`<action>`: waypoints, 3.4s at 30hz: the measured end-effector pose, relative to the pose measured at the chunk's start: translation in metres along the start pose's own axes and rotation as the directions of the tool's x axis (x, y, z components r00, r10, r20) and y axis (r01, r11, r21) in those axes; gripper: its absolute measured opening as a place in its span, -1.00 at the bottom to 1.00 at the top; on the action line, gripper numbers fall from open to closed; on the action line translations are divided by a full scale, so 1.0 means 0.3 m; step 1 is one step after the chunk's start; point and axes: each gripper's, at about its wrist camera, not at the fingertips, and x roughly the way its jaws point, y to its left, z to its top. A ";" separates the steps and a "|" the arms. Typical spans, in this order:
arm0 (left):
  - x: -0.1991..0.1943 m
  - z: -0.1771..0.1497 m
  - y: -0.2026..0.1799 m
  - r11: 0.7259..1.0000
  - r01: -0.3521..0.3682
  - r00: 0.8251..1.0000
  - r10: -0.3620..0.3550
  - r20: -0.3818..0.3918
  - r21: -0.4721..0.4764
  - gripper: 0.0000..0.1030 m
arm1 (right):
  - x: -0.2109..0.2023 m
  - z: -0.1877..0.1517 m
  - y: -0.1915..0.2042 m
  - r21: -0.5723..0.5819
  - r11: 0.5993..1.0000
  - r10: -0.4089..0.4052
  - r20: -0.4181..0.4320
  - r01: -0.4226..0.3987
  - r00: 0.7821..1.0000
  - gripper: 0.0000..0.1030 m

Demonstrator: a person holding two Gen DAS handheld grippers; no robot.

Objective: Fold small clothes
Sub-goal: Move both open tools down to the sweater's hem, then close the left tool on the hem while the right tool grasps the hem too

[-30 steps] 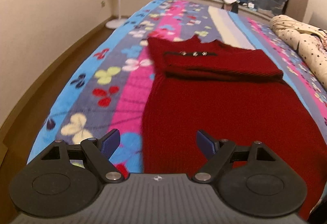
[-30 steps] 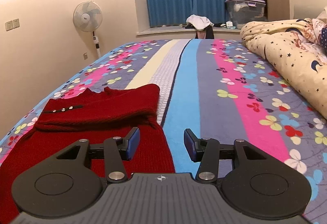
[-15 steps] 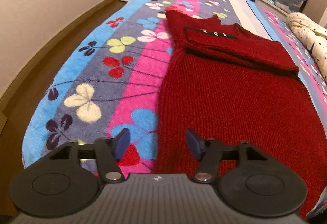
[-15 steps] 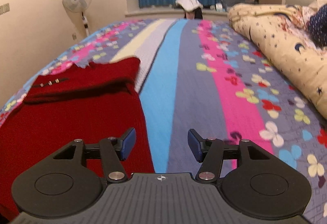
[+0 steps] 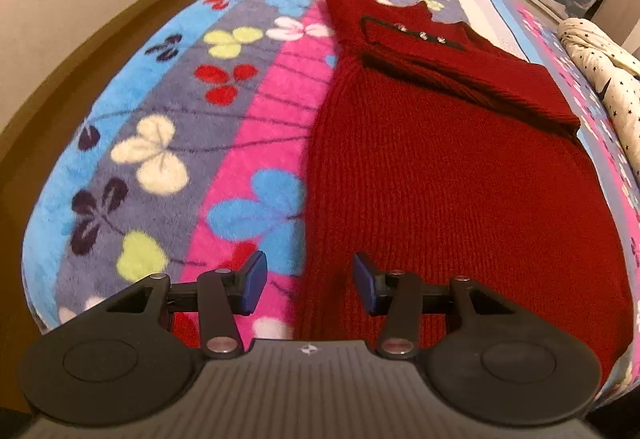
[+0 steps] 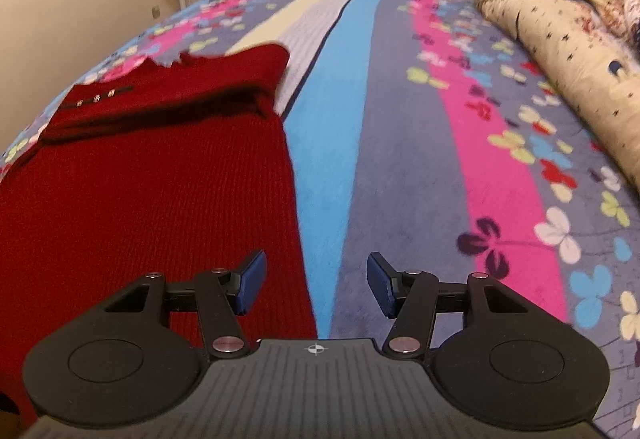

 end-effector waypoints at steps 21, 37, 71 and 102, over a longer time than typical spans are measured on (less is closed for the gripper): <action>0.019 -0.038 0.009 0.999 0.041 0.995 -0.040 -0.095 0.013 -0.05 | 0.095 -0.069 0.002 0.012 0.999 0.032 -0.238 -0.030 0.971 0.10; 0.024 -0.039 0.013 0.999 0.039 0.993 -0.036 -0.110 0.022 -0.08 | 0.097 -0.074 0.016 0.002 0.995 0.094 -0.261 -0.097 0.961 -0.38; -0.024 -0.119 -0.018 0.991 0.093 0.989 -0.081 -0.127 0.094 -0.73 | 0.082 -0.102 0.016 -0.017 0.986 0.152 -0.279 -0.164 0.948 -0.62; -0.048 -0.139 -0.022 0.982 0.169 0.979 -0.157 -0.129 0.085 -0.77 | 0.063 -0.159 0.062 -0.086 0.958 0.235 -0.320 -0.275 0.918 -0.51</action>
